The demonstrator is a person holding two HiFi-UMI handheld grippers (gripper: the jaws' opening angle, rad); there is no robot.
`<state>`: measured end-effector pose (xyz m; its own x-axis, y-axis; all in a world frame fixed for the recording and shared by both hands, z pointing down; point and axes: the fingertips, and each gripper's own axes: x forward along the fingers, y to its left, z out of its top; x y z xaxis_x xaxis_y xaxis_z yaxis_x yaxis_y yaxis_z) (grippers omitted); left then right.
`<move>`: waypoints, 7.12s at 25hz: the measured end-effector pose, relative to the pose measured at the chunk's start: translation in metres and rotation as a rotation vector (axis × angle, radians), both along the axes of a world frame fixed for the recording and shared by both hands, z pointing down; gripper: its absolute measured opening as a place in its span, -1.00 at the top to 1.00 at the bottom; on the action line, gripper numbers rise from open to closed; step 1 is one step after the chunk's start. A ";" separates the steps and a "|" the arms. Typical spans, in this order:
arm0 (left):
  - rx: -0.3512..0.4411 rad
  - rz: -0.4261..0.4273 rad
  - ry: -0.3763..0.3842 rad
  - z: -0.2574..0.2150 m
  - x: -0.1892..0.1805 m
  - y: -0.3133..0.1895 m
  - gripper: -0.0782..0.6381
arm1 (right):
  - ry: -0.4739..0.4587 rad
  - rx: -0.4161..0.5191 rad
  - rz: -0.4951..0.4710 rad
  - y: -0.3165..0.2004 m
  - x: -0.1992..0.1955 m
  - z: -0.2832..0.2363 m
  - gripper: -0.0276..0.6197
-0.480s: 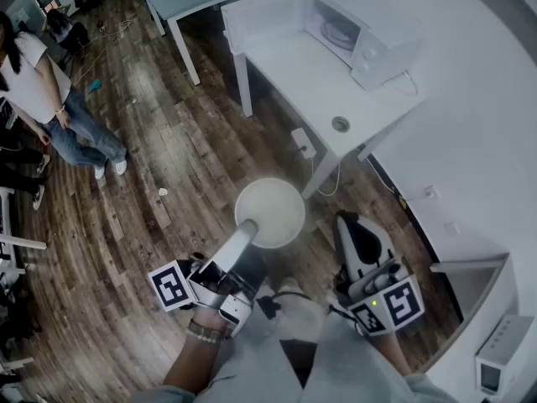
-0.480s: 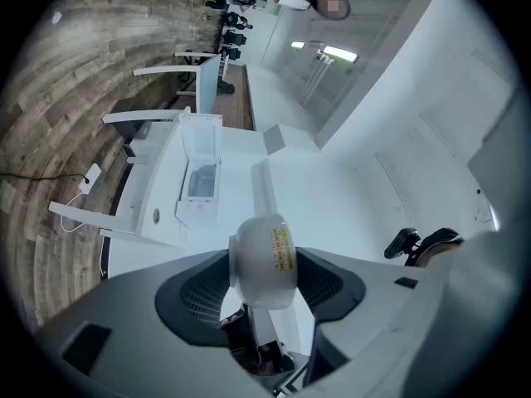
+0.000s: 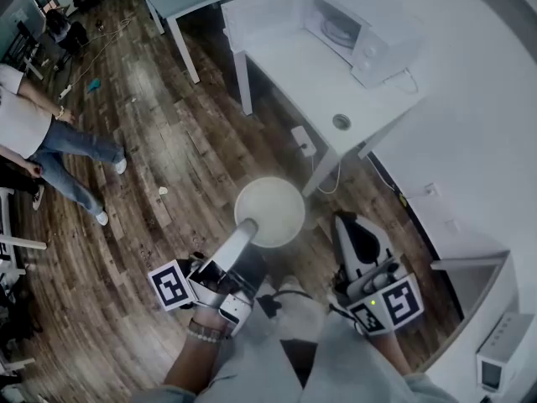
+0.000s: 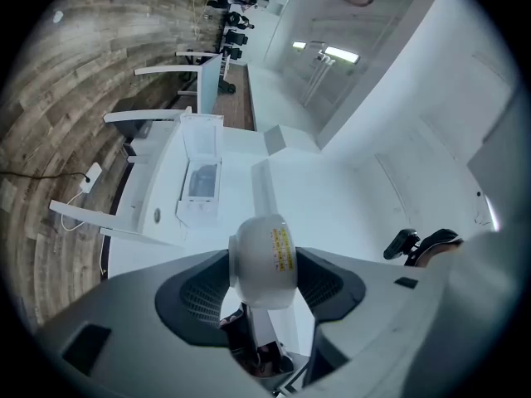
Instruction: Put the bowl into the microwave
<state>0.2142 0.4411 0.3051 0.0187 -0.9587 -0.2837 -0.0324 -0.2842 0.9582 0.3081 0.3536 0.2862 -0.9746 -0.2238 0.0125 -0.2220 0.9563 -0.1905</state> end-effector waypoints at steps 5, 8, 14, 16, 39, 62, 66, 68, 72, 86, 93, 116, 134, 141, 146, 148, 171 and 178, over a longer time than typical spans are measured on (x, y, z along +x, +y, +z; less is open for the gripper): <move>0.004 -0.004 -0.003 -0.001 -0.006 0.005 0.12 | -0.005 0.002 0.020 0.001 -0.002 -0.001 0.91; 0.005 -0.008 -0.007 -0.002 -0.013 0.009 0.12 | -0.005 -0.001 0.035 0.002 -0.004 -0.001 0.91; 0.008 -0.005 -0.009 0.000 -0.029 0.017 0.12 | 0.009 0.035 0.049 0.011 -0.014 0.001 0.91; 0.005 -0.002 -0.008 0.001 -0.032 0.020 0.12 | 0.006 0.036 0.056 0.015 -0.016 0.000 0.91; 0.004 -0.043 0.009 0.007 -0.081 0.010 0.12 | -0.002 0.030 0.047 -0.003 -0.061 0.008 0.91; 0.015 -0.088 -0.003 -0.005 -0.168 -0.169 0.12 | -0.010 0.011 -0.033 -0.191 -0.171 0.008 0.91; 0.013 -0.089 -0.012 -0.003 -0.181 -0.196 0.12 | -0.006 0.010 -0.032 -0.218 -0.182 0.011 0.91; 0.011 -0.088 -0.016 -0.003 -0.186 -0.209 0.12 | -0.003 0.010 -0.030 -0.229 -0.185 0.013 0.91; 0.006 -0.080 -0.006 -0.002 -0.192 -0.233 0.12 | -0.002 0.010 -0.013 -0.251 -0.186 0.012 0.91; 0.020 0.072 -0.003 -0.002 -0.208 -0.309 0.12 | -0.003 0.020 0.142 -0.307 -0.185 0.015 0.91; 0.022 0.170 0.012 0.001 -0.243 -0.357 0.12 | 0.025 0.038 0.231 -0.337 -0.215 0.017 0.91; -0.038 0.576 -0.015 0.015 -0.331 -0.493 0.12 | 0.082 -0.007 0.614 -0.425 -0.296 0.026 0.91; -0.061 0.677 0.002 0.035 -0.339 -0.532 0.12 | 0.142 -0.014 0.692 -0.434 -0.310 0.044 0.91; -0.081 0.661 -0.003 0.043 -0.338 -0.551 0.12 | 0.142 -0.033 0.669 -0.453 -0.312 0.051 0.91; -0.099 0.645 -0.009 0.055 -0.336 -0.571 0.12 | 0.161 -0.039 0.641 -0.470 -0.313 0.059 0.91; -0.106 0.637 -0.007 0.060 -0.336 -0.578 0.12 | 0.161 -0.050 0.635 -0.476 -0.313 0.063 0.91; -0.178 0.609 -0.020 0.112 -0.329 -0.667 0.12 | 0.210 -0.109 0.622 -0.538 -0.317 0.119 0.91; -0.202 0.597 -0.026 0.132 -0.325 -0.686 0.12 | 0.211 -0.093 0.635 -0.556 -0.323 0.128 0.91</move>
<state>-0.1112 -0.2454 0.4376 0.5716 -0.8156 -0.0898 0.0513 -0.0737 0.9960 -0.0147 -0.2021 0.4140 -0.6292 -0.7409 0.2349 -0.7768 0.6099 -0.1570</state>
